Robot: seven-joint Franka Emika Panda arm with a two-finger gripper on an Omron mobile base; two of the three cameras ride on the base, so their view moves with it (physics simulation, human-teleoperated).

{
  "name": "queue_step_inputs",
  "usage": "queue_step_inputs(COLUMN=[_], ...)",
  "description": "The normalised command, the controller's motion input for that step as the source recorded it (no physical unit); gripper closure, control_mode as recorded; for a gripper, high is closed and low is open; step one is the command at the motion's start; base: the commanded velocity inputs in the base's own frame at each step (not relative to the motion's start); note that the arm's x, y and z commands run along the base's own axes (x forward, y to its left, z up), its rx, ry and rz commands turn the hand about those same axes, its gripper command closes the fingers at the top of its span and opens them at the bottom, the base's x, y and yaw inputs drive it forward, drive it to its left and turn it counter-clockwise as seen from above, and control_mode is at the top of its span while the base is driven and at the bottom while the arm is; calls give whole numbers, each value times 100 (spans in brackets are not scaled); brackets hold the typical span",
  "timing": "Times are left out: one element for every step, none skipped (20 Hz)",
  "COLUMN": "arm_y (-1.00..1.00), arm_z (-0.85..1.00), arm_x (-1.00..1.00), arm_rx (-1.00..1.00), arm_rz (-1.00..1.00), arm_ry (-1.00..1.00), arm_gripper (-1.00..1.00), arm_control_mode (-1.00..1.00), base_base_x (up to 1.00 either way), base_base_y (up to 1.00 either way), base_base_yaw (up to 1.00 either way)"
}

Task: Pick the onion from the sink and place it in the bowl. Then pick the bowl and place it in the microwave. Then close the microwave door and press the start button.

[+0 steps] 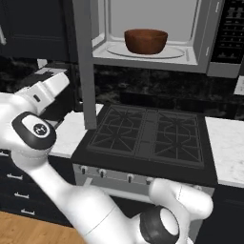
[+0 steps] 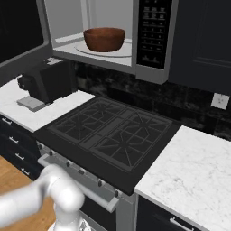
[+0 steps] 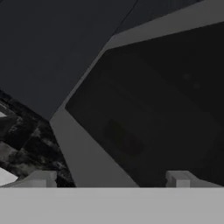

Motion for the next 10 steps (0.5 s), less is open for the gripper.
queue_step_inputs(arm_y=[-100, -100, -100, -100, -100, -100, -100, -100, -100, -100], arm_z=[34, 36, 34, 29, 28, 24, 21, 21, 21, 22], arm_x=[-29, -35, -24, -12, -6, 0, 0, 0, 0, 0], arm_rx=[19, 17, 19, 21, 21, 21, 22, 22, 23, 23], arm_rz=[0, 0, 0, 0, 0, 0, 0, 0, 0, 0], arm_ry=[0, 0, 0, 0, 0, 0, 0, 0, 0, 0], arm_gripper=[-100, -100, -100, -100, -100, -100, -100, -100, -100, -100], arm_control_mode=[-100, -100, -100, -100, -100, -100, -100, -100, -100, -100], base_base_x=[0, 0, 0, 0, 0, 0, 0, 0, 0, 0], base_base_y=[0, 0, 0, 0, 0, 0, 0, 0, 0, 0], base_base_yaw=[0, 0, 0, 0, 0, 0, 0, 0, 0, 0])
